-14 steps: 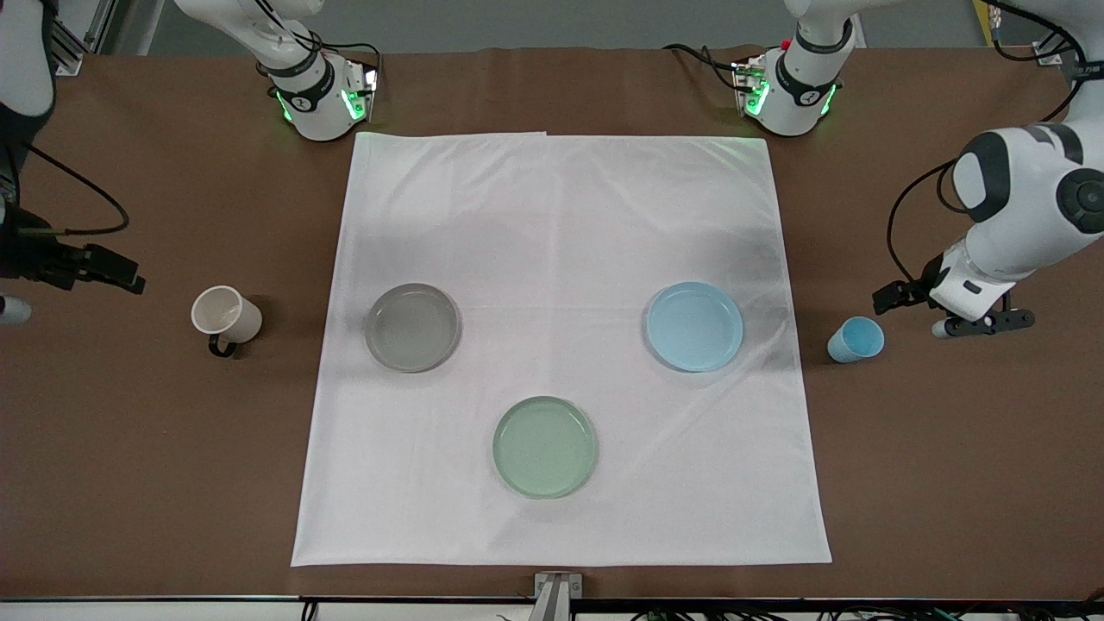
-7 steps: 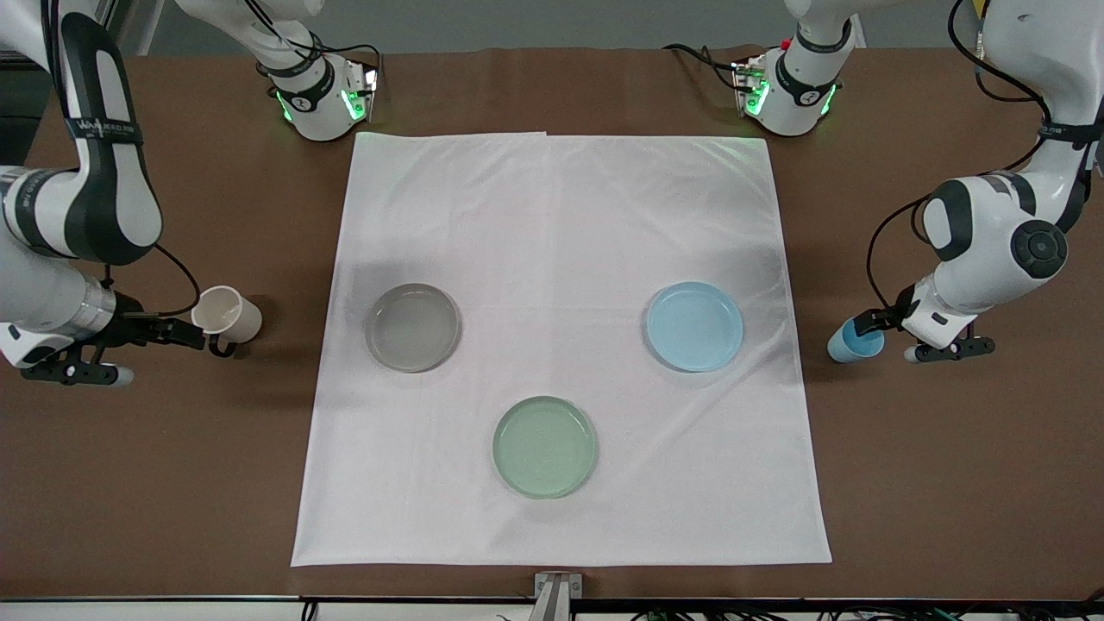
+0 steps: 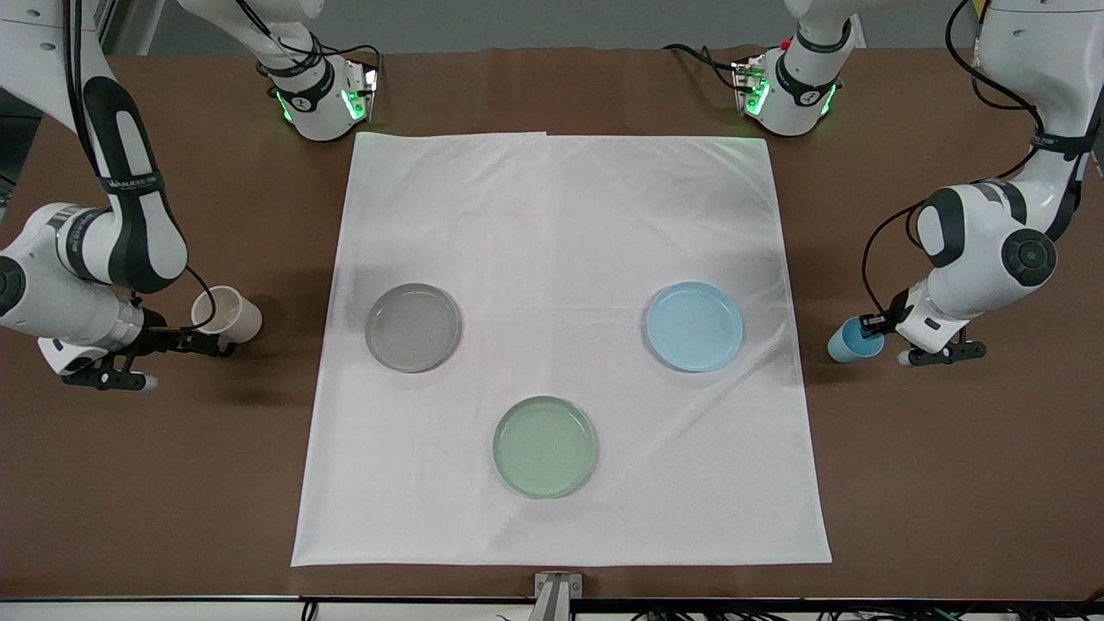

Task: Place blue cup in blue plate and white mug in gray plate
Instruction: 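Grasp the white mug with the right gripper while the left gripper grasps the cup, then lower the blue cup onto the blue plate with the left gripper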

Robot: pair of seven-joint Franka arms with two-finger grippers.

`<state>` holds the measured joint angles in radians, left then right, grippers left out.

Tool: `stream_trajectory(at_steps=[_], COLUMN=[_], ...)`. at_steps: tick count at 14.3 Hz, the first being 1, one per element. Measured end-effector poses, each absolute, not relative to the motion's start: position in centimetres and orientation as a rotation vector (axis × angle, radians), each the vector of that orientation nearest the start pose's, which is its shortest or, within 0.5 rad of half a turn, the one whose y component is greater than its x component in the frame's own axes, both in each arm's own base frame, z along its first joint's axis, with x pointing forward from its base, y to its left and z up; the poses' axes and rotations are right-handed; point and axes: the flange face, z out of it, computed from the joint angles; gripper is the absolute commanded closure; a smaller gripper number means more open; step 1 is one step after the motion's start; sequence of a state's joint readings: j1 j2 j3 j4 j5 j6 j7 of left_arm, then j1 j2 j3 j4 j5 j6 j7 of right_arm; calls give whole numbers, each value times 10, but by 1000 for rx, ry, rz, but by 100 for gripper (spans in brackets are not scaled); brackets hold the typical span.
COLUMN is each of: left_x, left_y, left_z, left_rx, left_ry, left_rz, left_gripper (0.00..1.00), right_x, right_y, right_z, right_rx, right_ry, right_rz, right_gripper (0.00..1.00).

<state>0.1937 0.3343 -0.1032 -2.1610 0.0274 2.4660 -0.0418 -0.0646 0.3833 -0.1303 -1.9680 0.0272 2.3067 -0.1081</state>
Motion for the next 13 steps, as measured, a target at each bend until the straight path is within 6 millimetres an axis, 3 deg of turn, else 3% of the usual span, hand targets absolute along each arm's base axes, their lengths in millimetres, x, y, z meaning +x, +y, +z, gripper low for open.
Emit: stream_trajectory(at_steps=[3,5,10,13], left_x=[567,573,574,567], left_y=[45,24,-86,-140], left_z=[248,266,338,333], left_rx=[-3156,-3164,-3159,-3150], left_ry=[-184,-200,-361,-448], left_rz=[10,-14,73,106], left_gripper=[100,100,100,100], right_x=[587,585,584,584], right_y=[-112,-111,-111,-111], right_z=[252,243,240,239], right_rx=[-3159,-3161,-3161,-3160], right_ry=[153,152,153,138], right_rz=[74,70,73,77], right_gripper=[9,18,41,46])
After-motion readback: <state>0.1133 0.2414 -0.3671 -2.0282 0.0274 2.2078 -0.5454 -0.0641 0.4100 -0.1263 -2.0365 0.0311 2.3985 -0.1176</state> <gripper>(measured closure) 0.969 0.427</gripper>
